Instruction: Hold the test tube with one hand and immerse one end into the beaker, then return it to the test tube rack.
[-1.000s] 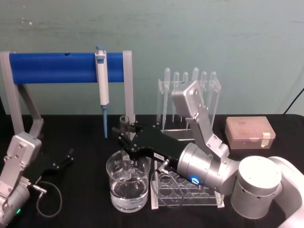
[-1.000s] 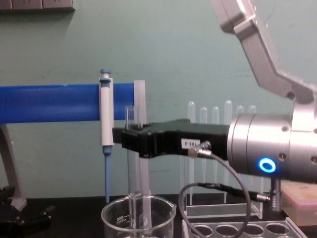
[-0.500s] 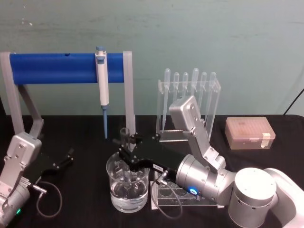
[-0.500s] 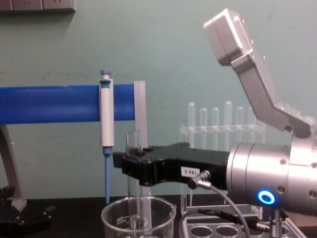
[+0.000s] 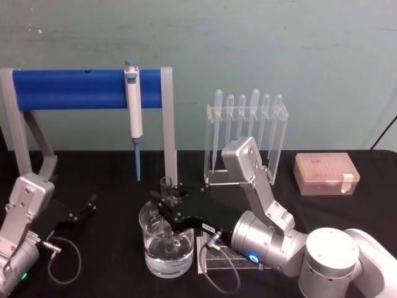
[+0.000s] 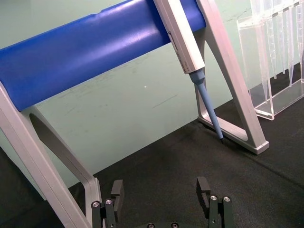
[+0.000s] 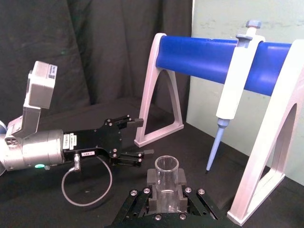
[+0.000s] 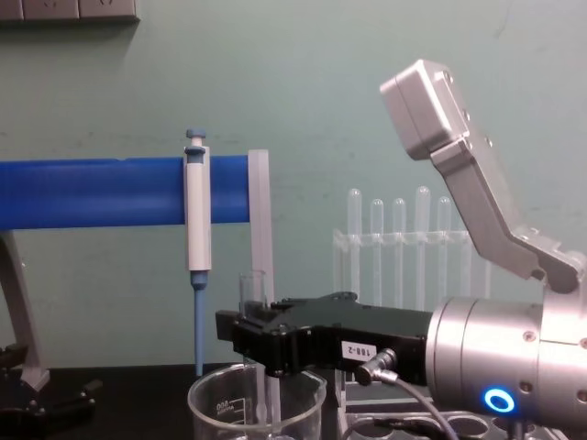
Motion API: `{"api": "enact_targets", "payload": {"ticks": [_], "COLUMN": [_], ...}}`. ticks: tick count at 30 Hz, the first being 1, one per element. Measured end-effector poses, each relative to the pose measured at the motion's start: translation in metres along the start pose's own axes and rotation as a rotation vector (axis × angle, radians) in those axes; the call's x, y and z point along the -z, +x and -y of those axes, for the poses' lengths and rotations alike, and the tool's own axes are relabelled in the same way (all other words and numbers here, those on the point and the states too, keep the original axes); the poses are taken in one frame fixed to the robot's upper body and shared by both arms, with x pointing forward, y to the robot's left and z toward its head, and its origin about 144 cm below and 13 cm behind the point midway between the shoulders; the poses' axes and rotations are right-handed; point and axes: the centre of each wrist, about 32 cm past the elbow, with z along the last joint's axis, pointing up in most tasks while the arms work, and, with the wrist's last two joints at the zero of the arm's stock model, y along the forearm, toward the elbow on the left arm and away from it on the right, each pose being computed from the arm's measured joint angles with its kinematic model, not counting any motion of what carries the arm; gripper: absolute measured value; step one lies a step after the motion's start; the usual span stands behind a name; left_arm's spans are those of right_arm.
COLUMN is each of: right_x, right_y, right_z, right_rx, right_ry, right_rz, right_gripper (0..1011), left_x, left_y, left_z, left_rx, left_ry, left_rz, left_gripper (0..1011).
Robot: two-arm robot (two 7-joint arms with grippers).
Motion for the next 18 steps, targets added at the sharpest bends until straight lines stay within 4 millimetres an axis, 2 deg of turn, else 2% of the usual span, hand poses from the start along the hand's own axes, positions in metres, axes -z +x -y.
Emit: {"api": "enact_targets", "payload": {"ticks": [18], "right_x": [0.0045], "right_y": [-0.0015], "right_z": [-0.0009], "right_rx": [-0.006], "right_ry": [-0.008], "right_rz": [-0.001], "right_gripper": [225], "left_x": [0.0000], "left_y": [0.0000], "left_z": [0.0000], "left_rx": [0.000], "left_ry": [0.000], "left_rz": [0.000], "left_gripper": [1000]}}
